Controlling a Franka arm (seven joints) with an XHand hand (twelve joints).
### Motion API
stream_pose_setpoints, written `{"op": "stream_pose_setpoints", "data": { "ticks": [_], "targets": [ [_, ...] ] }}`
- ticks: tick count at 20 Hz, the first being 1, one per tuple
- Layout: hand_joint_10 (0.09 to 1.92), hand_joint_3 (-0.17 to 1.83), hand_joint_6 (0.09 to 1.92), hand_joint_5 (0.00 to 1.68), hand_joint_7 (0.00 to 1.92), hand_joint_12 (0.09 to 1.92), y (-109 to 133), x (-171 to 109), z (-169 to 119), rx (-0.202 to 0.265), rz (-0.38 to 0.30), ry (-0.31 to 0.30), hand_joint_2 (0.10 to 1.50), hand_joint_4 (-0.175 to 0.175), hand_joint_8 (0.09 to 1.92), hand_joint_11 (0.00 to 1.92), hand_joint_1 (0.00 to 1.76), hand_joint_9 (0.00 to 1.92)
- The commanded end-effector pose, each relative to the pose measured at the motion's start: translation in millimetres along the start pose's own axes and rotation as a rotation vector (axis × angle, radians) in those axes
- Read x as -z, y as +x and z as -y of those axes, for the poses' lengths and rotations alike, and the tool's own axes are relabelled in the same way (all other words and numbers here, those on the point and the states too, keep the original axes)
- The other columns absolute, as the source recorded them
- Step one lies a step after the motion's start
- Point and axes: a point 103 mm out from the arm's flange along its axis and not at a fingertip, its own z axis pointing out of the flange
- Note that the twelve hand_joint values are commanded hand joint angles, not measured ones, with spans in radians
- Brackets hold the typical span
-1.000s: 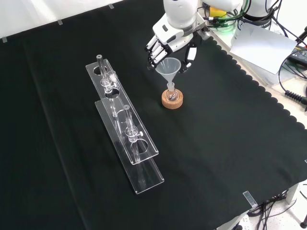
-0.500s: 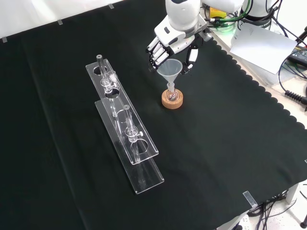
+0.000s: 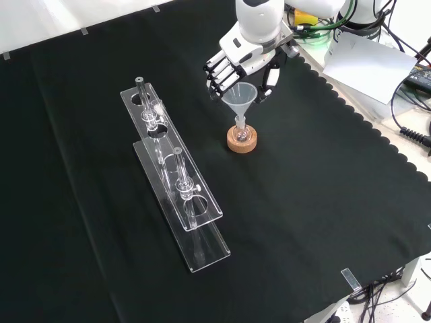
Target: Place the funnel on the round-bottom flask.
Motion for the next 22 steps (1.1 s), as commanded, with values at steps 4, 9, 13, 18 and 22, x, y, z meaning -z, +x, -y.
{"op": "stream_pose_setpoints", "data": {
  "ticks": [4,9,13,18,22],
  "targets": [
    [0.73,0.66,0.09,0.33,0.01,1.40,-1.3,-2.5,5.1,0.023,0.009,0.011,0.69,-0.048,0.63,0.00,0.71,0.20],
    [0.57,0.60,0.09,0.13,0.00,1.13,2.6,-1.8,5.9,0.043,0.019,0.072,0.68,-0.034,0.10,0.00,0.67,0.01],
    [0.35,0.53,0.09,0.06,0.00,0.89,-1.5,2.6,12.0,0.050,0.013,-0.042,0.70,-0.030,0.09,0.00,0.64,0.00],
    [0.41,0.48,0.09,0.08,0.00,0.88,-16.9,14.8,22.5,0.042,-0.044,-0.144,0.72,-0.034,0.09,0.00,0.62,0.00],
    [0.61,0.48,0.09,0.13,0.05,1.08,-25.6,25.0,29.0,0.032,-0.068,-0.165,0.72,-0.038,0.09,0.00,0.61,0.02]
  ]
}}
